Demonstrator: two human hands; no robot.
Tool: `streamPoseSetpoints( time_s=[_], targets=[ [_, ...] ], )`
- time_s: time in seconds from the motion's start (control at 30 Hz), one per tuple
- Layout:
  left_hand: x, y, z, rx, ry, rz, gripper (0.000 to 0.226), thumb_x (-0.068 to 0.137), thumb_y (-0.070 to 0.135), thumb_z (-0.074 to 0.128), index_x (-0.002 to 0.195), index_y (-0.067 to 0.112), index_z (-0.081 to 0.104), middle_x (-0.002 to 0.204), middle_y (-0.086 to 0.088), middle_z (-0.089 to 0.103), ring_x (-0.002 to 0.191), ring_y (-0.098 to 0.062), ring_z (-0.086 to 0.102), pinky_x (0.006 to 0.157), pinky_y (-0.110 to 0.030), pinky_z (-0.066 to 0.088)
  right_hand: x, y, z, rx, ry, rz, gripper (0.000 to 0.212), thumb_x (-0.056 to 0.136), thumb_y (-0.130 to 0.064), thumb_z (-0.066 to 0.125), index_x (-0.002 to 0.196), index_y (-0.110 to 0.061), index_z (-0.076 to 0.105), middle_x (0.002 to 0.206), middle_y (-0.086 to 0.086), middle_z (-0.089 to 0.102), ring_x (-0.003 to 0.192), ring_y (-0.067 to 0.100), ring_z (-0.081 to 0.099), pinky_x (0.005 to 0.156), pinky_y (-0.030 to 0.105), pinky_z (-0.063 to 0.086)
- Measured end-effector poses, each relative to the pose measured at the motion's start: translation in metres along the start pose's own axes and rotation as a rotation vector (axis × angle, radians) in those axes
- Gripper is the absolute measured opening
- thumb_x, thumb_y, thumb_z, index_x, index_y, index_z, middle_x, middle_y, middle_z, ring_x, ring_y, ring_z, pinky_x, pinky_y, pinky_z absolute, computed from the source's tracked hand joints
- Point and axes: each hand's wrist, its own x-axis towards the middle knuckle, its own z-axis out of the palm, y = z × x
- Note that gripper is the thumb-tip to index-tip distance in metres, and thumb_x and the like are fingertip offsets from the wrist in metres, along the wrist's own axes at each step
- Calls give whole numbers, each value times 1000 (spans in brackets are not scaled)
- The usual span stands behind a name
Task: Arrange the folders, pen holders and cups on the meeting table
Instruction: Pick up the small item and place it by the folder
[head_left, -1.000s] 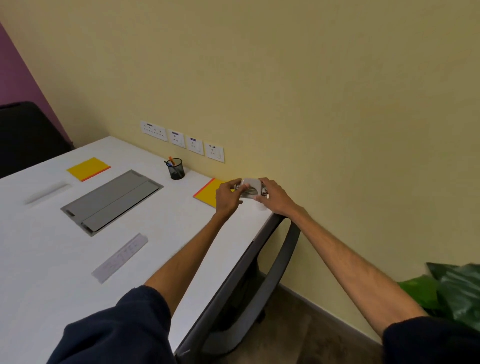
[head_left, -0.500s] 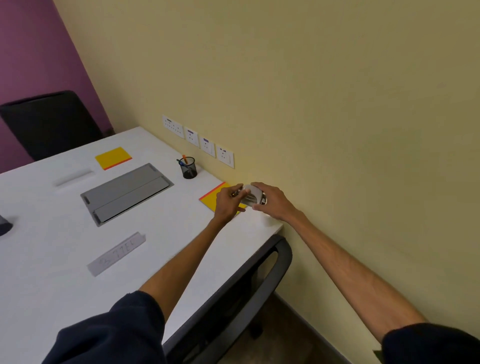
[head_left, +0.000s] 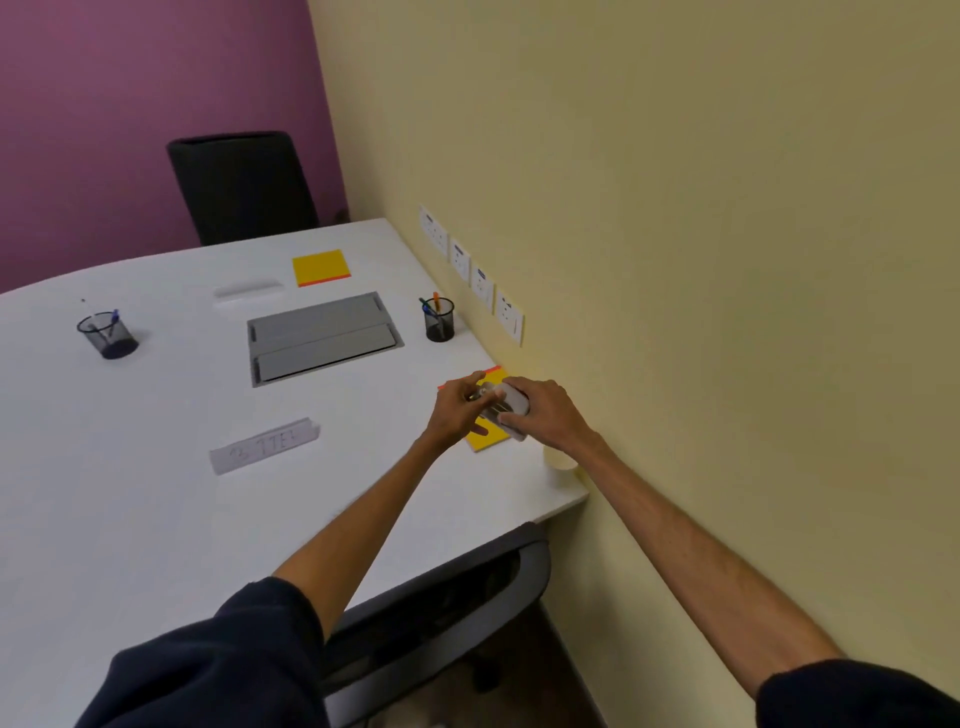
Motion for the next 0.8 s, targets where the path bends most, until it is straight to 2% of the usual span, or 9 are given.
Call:
streamPoseSetpoints(
  time_s=[0.07, 0.13, 0.23, 0.33, 0.37, 0.5, 0.67, 0.8],
  targets=[
    [11, -5, -5, 1, 28, -30, 66, 89, 28, 69, 144, 2, 43, 139, -16, 55, 105, -30, 67, 55, -31, 60, 14, 0, 4, -27, 18, -25, 55, 81, -37, 73, 130, -15, 60, 115, 8, 72, 103, 29, 66, 85, 39, 53],
    [23, -10, -14, -17, 55, -68, 69, 91, 29, 68, 147, 4, 37, 139, -17, 54, 112, -31, 64, 60, -37, 62, 31, -1, 11, -25, 55, -56, 44, 80, -36, 73, 118, -16, 66, 101, 7, 74, 91, 27, 68, 72, 33, 51],
    [43, -24, -26, -64, 105, -102, 55, 98, 25, 57, 146, 6, 38, 133, -21, 58, 111, -33, 63, 68, -47, 61, 54, -5, 23, -25, 65, -56, 38, 78, -38, 73, 108, -15, 69, 94, 6, 75, 82, 25, 68, 70, 38, 54],
    [56, -36, -35, -72, 141, -109, 44, 103, 22, 46, 143, 5, 42, 129, -23, 58, 106, -31, 63, 64, -39, 61, 76, -2, 33, 9, 82, 23, 36, 74, -38, 75, 100, -14, 71, 90, 7, 74, 80, 26, 68, 70, 40, 55],
    [60, -40, -37, -42, 155, -95, 42, 103, 22, 44, 142, 5, 43, 129, -22, 58, 108, -31, 63, 67, -39, 60, 82, -1, 37, 28, 90, 54, 36, 73, -37, 76, 100, -14, 72, 90, 8, 75, 81, 26, 68, 70, 40, 55],
    [68, -61, -42, 197, 264, -58, 36, 103, 18, 45, 136, 3, 52, 133, -16, 59, 120, -27, 58, 99, -37, 47, 105, 10, 51, 72, 95, 135, 37, 72, -34, 77, 101, -11, 73, 95, 10, 75, 85, 29, 69, 76, 43, 57],
    [82, -97, -48, 405, 395, -105, 39, 103, 19, 44, 140, 8, 49, 145, -9, 51, 135, -24, 46, 114, -38, 32, 138, 24, 68, 121, 82, 182, 38, 71, -34, 81, 99, -9, 74, 93, 12, 75, 83, 29, 69, 73, 41, 57],
    [105, -125, -47, 627, 347, -113, 43, 104, 20, 38, 145, 9, 41, 153, -10, 40, 144, -24, 32, 119, -43, 26, 175, 40, 83, 114, 26, 207, 37, 73, -34, 80, 98, -8, 72, 96, 10, 74, 84, 28, 69, 71, 38, 56]
  ],
)
